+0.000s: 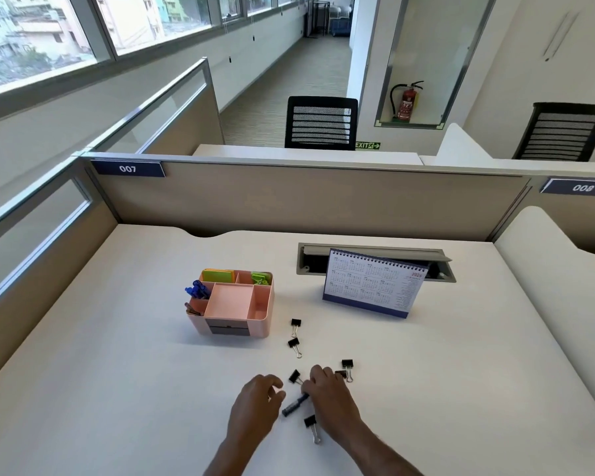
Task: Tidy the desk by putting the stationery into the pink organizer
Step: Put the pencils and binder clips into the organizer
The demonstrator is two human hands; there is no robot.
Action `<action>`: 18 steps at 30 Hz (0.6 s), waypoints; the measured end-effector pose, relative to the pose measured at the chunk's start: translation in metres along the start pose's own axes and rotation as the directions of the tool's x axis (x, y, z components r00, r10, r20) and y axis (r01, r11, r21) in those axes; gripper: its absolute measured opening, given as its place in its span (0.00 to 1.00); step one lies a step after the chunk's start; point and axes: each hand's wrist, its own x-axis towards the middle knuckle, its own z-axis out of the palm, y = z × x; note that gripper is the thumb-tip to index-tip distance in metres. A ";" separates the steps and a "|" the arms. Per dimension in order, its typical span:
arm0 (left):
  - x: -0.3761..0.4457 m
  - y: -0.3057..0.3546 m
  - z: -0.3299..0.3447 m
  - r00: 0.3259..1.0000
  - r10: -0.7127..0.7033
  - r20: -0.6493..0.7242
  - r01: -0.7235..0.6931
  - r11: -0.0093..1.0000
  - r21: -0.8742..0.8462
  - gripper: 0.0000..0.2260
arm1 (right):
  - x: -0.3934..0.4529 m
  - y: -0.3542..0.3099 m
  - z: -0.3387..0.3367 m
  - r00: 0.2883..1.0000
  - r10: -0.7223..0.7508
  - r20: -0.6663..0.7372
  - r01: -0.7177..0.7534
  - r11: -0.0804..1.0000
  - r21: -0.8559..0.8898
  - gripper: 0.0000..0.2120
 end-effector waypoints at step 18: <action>0.047 0.054 -0.114 0.770 0.072 -0.634 -0.209 0.967 -0.143 0.03 | 0.000 -0.012 -0.015 0.951 0.185 -0.246 -0.060 0.895 0.442 0.19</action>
